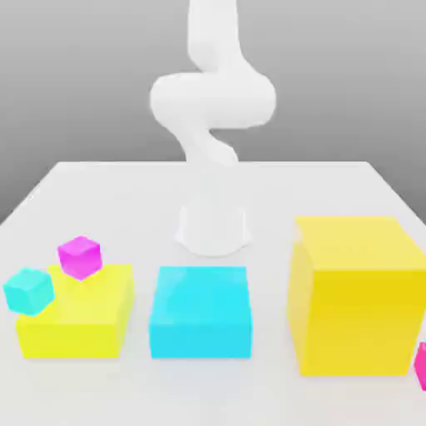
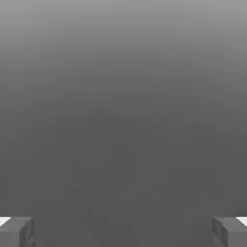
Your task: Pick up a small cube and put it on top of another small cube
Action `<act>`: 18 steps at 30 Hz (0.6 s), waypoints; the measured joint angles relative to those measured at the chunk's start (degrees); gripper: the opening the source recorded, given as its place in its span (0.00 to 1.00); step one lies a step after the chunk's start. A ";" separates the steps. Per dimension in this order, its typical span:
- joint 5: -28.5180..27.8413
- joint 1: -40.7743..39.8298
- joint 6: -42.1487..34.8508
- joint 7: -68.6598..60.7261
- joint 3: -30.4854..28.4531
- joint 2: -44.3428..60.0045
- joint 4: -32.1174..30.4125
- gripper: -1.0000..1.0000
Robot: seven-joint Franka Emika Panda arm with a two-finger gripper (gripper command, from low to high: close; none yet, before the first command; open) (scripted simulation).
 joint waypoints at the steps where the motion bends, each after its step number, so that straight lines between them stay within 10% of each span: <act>1: 0.71 0.79 1.02 1.73 2.08 2.00 -1.02 0.50; 18: -3.47 15.37 18.22 42.71 40.99 36.42 -18.14 0.50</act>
